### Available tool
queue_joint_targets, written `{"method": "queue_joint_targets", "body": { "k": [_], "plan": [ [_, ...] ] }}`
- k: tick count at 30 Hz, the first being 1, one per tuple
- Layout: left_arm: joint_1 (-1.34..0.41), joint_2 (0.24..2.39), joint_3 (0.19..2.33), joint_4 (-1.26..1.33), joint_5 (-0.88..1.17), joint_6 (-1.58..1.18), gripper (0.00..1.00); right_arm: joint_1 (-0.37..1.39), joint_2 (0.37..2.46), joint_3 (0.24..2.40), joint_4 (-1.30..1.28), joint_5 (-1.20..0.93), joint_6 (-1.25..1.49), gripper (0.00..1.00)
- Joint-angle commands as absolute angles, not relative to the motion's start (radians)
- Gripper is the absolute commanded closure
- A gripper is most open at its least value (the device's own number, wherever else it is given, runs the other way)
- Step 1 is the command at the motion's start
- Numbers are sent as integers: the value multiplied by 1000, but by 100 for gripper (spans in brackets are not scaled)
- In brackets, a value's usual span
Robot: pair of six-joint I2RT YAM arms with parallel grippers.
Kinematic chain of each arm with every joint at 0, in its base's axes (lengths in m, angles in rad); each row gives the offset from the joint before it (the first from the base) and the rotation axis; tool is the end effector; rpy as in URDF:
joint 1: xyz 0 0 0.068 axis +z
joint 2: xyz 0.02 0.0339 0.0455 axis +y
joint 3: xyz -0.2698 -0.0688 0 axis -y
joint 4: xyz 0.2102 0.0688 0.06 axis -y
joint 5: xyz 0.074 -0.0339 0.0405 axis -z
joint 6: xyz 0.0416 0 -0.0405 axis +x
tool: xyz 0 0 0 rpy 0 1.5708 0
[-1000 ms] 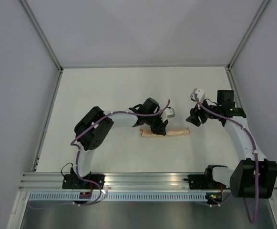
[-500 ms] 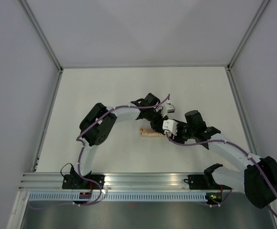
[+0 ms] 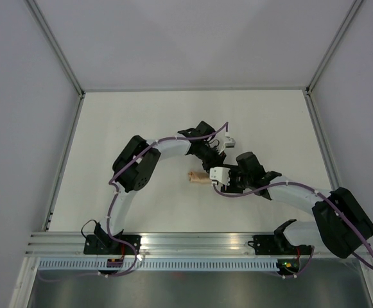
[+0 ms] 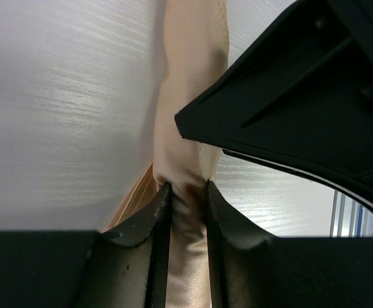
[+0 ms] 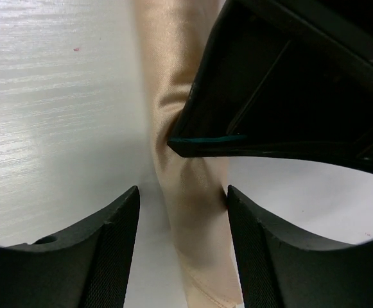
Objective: Fold the napkin, place the utensils inside, and roll it up
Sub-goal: Roll the napkin at the center of the board.
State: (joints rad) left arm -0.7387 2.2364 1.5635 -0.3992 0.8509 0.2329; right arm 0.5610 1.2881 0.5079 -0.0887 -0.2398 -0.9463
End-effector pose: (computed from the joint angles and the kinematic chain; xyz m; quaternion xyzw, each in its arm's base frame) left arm 0.3020 -0.3173 0.1525 0.5022 0.7330 -0.4435 0.1175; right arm 0.1727 0.1202 0.1800 -0.6680 0.6517 0.0449 0.3565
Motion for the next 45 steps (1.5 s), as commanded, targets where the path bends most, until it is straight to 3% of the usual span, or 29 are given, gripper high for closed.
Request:
{"method": "queue_joint_targets", "body": {
  "k": [1, 5, 8, 9, 15, 21, 30, 45],
  "plan": [
    [-730, 2307, 1566, -544, 805, 261, 90, 568, 1318, 509, -44, -196, -983, 38],
    [-724, 2315, 1583, -560, 833, 265, 87, 568, 1350, 514, -40, -186, -991, 43],
    [-724, 2322, 1594, -577, 851, 267, 83, 569, 1371, 522, -48, -183, -994, 55],
    [-721, 2322, 1595, -581, 859, 268, 78, 569, 1373, 523, -52, -183, -994, 63],
    [-704, 2292, 1603, -562, 856, 255, 54, 569, 1387, 538, -104, -198, -999, 78],
    [-655, 2188, 1528, -353, 810, 120, 44, 569, 1397, 583, -188, -235, -994, 82],
    [-542, 1973, 1318, -23, 631, -87, 43, 566, 1443, 649, -288, -276, -997, 83],
    [-486, 1433, 686, 719, 144, -279, 39, 538, 1569, 810, -483, -333, -1042, 84]
  ]
}}
